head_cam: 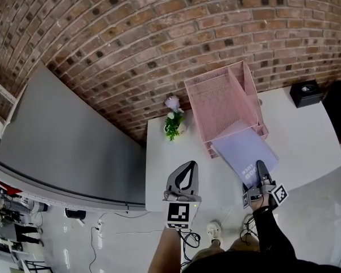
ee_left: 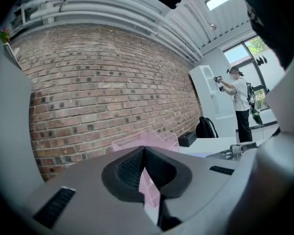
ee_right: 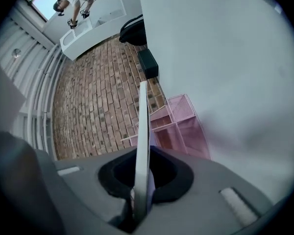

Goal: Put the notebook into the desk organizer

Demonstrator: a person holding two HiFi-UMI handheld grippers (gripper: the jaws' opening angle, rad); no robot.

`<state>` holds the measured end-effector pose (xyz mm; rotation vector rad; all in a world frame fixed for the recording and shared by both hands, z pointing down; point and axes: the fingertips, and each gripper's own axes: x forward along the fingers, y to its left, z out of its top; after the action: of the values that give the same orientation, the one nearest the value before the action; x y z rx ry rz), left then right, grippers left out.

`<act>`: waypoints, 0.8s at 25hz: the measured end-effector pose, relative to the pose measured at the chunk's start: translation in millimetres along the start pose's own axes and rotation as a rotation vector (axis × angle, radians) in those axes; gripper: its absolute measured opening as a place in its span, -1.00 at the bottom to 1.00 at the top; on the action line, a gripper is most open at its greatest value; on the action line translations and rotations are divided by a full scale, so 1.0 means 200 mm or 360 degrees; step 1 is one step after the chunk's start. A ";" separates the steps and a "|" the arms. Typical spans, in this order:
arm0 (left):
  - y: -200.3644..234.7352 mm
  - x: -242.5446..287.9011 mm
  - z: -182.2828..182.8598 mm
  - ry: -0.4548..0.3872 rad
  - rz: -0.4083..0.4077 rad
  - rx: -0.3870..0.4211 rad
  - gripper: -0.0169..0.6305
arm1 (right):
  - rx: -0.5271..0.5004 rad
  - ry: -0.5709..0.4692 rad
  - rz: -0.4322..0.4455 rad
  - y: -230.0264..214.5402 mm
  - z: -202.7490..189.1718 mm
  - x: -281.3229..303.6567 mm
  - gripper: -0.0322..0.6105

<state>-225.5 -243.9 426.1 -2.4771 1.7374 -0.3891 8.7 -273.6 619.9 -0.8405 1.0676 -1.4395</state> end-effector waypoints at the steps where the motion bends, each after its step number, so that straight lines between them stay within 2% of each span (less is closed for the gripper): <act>1: 0.00 -0.01 -0.01 0.0011 0.0004 -0.0001 -0.92 | -0.0037 -0.0008 -0.0047 -0.02 0.00 0.00 -0.80; 4: 0.00 -0.02 -0.03 0.0037 0.0007 -0.0008 -0.92 | -0.0172 -0.0046 -0.0244 -0.08 0.00 0.00 -0.80; 5: 0.00 -0.02 -0.04 0.0037 0.0004 -0.0010 -0.92 | -0.0196 -0.0058 -0.0267 -0.08 -0.01 0.00 -0.80; 15: 0.02 -0.03 -0.04 0.0044 0.0002 0.0059 -0.92 | -0.0437 -0.0018 -0.0221 0.06 -0.21 0.10 -0.80; 20: 0.05 -0.02 -0.05 0.0036 -0.0019 0.0053 -0.92 | -0.0577 0.0099 -0.0252 0.02 -0.30 0.04 -0.78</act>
<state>-238.4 -243.7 432.4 -2.4705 1.7111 -0.4454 -45.9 -271.4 595.9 -1.1654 1.3591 -1.4309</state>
